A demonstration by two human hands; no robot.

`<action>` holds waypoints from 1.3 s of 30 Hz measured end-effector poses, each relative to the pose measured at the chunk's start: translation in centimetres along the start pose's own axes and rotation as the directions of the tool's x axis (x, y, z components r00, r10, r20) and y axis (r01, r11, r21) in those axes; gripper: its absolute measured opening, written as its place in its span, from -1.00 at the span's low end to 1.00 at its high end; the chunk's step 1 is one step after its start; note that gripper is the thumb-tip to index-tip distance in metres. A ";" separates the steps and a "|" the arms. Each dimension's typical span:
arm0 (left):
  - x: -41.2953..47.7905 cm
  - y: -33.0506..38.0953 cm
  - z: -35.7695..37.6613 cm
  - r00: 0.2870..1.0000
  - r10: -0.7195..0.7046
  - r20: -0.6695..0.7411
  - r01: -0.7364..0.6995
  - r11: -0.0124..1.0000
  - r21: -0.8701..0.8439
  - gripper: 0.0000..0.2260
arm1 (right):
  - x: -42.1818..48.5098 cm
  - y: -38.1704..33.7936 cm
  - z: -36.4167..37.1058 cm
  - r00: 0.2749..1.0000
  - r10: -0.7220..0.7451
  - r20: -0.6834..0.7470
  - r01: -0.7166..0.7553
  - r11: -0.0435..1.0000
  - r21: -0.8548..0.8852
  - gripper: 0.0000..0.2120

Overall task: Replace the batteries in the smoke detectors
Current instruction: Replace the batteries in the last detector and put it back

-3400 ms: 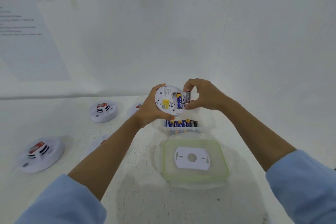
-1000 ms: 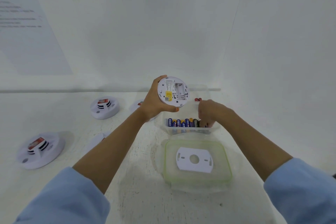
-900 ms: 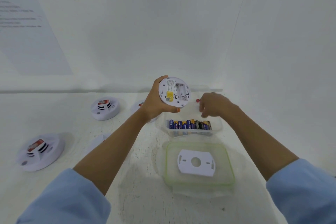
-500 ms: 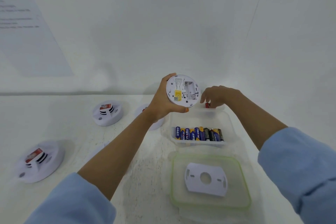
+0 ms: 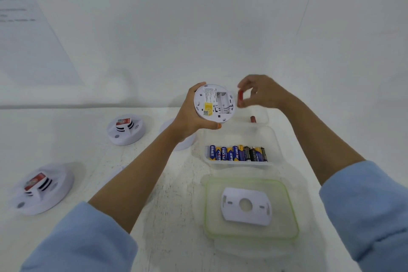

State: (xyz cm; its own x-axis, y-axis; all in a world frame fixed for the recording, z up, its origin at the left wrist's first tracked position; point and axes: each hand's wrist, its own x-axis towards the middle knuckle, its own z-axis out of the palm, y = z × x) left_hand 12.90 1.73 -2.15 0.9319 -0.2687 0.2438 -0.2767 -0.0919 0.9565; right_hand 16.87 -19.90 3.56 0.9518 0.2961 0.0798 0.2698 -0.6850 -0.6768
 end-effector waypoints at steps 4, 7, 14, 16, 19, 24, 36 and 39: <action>-1.1 0.7 0.2 0.999 -0.010 0.035 0.010 1.000 0.011 -0.10 | -2.9 -2.8 -0.8 0.994 -0.056 -0.089 0.079 0.955 0.287 -0.55; -2.0 1.5 0.6 0.998 -0.016 0.058 0.016 1.000 -0.012 -0.11 | -5.0 -4.4 0.3 0.991 -0.135 0.006 0.132 0.980 0.151 -0.58; -3.6 2.6 1.0 0.996 -0.001 0.090 0.007 0.998 -0.066 -0.12 | -7.7 -4.4 2.5 0.975 -0.218 -0.044 0.217 0.976 -0.031 -0.60; -4.0 2.7 1.2 0.994 0.002 0.109 0.006 0.997 -0.071 -0.12 | -8.0 -4.2 2.7 0.960 -0.279 -0.037 0.276 0.958 -0.080 -0.63; -4.4 2.7 1.4 0.989 -0.002 0.149 0.014 0.997 -0.082 -0.08 | -8.3 -3.7 2.6 0.959 -0.280 -0.043 0.274 0.955 -0.111 -0.63; -4.6 3.0 1.7 0.986 -0.006 0.168 0.027 0.992 -0.124 -0.07 | -8.6 -4.2 2.0 0.986 -0.165 -0.021 0.166 0.969 0.182 -0.62; -4.5 2.8 2.0 0.990 -0.025 0.136 0.043 0.990 -0.132 -0.11 | -7.3 -3.7 2.6 0.991 -0.131 -0.010 0.127 0.933 0.338 -0.68; -4.3 2.5 2.2 0.993 -0.023 0.118 0.035 0.994 -0.100 -0.14 | -6.9 -3.5 2.8 0.994 -0.111 -0.012 0.107 0.916 0.388 -0.71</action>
State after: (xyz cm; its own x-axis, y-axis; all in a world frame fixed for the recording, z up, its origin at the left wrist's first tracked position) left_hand 7.71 0.55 -1.12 0.9036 -0.3781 0.2012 -0.2191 -0.0044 0.9757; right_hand 8.99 -17.71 3.30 0.9178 0.3619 0.1632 0.2921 -0.3373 -0.8949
